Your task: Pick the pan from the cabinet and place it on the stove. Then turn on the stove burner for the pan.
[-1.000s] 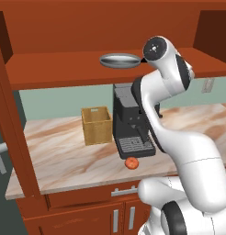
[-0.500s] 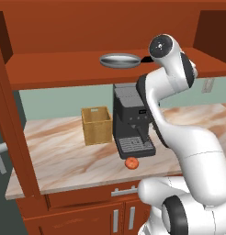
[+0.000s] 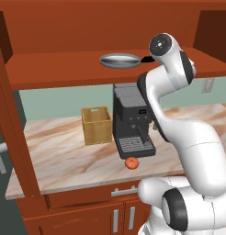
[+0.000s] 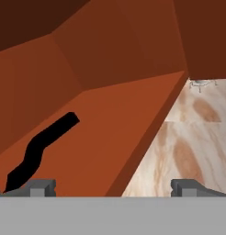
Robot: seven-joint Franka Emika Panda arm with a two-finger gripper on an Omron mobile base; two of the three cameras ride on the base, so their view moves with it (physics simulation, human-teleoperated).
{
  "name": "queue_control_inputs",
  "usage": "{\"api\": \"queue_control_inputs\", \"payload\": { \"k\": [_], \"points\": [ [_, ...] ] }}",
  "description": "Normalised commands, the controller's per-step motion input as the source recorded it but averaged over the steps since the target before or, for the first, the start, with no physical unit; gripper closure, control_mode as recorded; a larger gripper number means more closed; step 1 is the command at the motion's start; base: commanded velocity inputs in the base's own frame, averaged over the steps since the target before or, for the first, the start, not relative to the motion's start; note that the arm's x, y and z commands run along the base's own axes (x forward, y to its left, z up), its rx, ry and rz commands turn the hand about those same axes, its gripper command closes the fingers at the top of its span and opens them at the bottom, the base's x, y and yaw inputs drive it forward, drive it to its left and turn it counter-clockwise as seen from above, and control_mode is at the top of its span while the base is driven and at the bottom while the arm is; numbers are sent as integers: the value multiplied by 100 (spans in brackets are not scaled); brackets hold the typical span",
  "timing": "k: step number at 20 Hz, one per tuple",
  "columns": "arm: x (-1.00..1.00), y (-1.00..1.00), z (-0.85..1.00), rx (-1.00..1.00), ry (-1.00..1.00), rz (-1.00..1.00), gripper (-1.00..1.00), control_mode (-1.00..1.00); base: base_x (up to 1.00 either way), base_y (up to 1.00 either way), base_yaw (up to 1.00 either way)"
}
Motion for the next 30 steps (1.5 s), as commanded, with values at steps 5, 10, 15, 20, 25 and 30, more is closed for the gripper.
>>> {"api": "queue_control_inputs", "payload": {
  "k": [5,10,15,20,25,30],
  "points": [
    [28,0,2,0,0,-2,-100,-100,0,0,0],
    [19,-6,3,0,0,-2,-100,-100,0,0,0],
    [15,-16,5,0,0,-3,-100,-100,0,0,0],
    [19,-26,4,0,0,-6,-100,-100,0,0,0],
    [23,-26,0,0,0,-7,-100,-100,0,0,0],
    [28,-17,0,0,0,-6,-100,-100,0,0,0]
  ]
}}
